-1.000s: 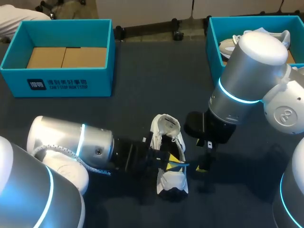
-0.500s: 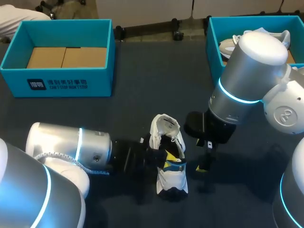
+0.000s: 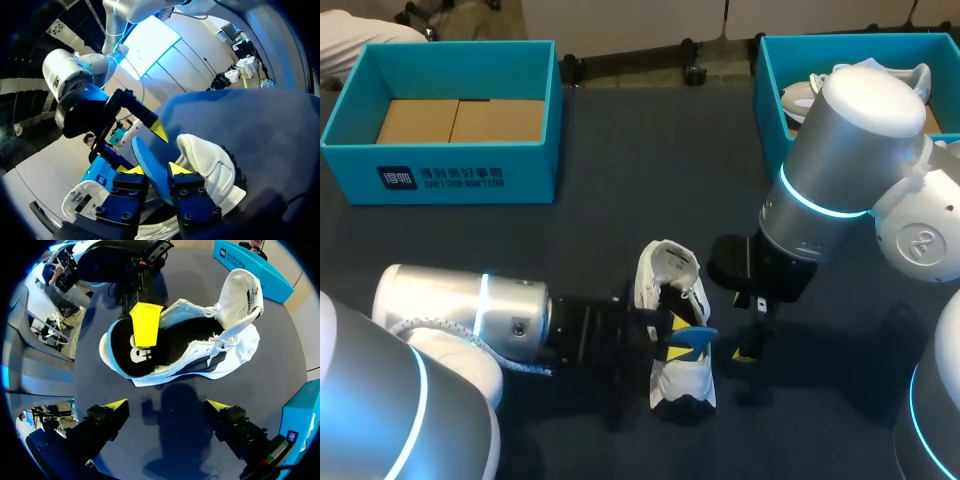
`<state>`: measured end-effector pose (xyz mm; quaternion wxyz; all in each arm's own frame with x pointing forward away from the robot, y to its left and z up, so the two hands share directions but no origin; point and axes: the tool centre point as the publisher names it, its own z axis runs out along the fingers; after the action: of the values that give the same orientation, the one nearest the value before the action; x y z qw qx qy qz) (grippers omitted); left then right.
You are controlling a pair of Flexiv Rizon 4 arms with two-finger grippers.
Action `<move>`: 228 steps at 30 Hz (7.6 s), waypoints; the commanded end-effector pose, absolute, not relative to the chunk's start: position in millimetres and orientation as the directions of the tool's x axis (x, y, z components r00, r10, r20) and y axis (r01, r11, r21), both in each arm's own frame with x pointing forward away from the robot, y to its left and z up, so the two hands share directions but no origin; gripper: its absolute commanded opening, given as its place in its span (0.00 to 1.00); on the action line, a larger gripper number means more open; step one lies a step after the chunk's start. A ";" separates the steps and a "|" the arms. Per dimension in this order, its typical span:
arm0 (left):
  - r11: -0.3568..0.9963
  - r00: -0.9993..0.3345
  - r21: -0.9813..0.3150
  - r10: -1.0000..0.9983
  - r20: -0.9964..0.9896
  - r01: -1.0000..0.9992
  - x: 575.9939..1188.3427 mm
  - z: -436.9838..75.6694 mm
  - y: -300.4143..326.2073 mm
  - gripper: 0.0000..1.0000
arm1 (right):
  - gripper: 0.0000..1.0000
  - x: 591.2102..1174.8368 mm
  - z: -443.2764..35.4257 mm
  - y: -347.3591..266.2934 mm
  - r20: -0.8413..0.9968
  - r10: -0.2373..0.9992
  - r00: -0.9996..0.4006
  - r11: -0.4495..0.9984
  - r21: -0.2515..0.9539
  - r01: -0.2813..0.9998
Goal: Take the shoe out of the shoebox, open the shoe tongue, remove and reinsert the insole, then place the shoe into the shoebox
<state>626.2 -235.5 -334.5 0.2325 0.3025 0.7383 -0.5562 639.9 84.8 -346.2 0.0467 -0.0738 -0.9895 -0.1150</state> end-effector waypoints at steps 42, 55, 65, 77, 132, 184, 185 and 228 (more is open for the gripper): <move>0.448 -0.646 -0.478 0.383 -0.660 0.755 641.0 -363.2 -222.2 0.00 | 1.00 639.2 -347.3 84.7 0.108 0.135 -0.985 0.962 0.222 0.157; 0.368 -0.769 -0.676 0.263 -0.582 0.638 627.3 -340.4 -221.7 0.32 | 1.00 639.2 -347.3 84.7 0.108 0.135 -0.985 0.962 0.222 0.157; 0.341 -0.792 -0.715 0.267 -0.549 0.610 621.5 -317.8 -218.2 0.36 | 1.00 639.2 -347.3 84.7 0.108 0.135 -0.985 0.962 0.222 0.157; 0.351 -0.796 -0.715 0.303 -0.524 0.604 618.5 -298.4 -196.6 0.38 | 1.00 639.2 -347.3 84.7 0.108 0.135 -0.985 0.962 0.222 0.157; 0.385 -0.582 -0.610 0.797 -0.158 0.692 657.5 -218.4 -154.3 0.00 | 1.00 668.6 -295.5 -23.9 0.069 -0.125 -0.990 0.930 0.355 -0.093; -0.021 0.095 -0.482 0.987 0.128 0.876 637.9 -258.3 -194.0 0.00 | 1.00 668.3 -279.5 -82.7 0.039 -0.082 -0.996 0.934 0.352 -0.063; -0.021 0.095 -0.482 0.987 0.128 0.876 637.9 -258.3 -194.0 0.00 | 1.00 668.3 -279.5 -82.7 0.039 -0.082 -0.996 0.934 0.352 -0.063; -0.033 0.073 -0.465 0.995 0.069 0.885 627.4 -337.9 -220.6 0.00 | 1.00 668.3 -279.5 -82.7 0.039 -0.082 -0.996 0.934 0.352 -0.063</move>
<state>630.8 -218.4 -330.8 -0.2032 0.7046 0.6648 -0.1422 669.1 -83.0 -279.1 0.0275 0.0374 -0.9827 -0.1791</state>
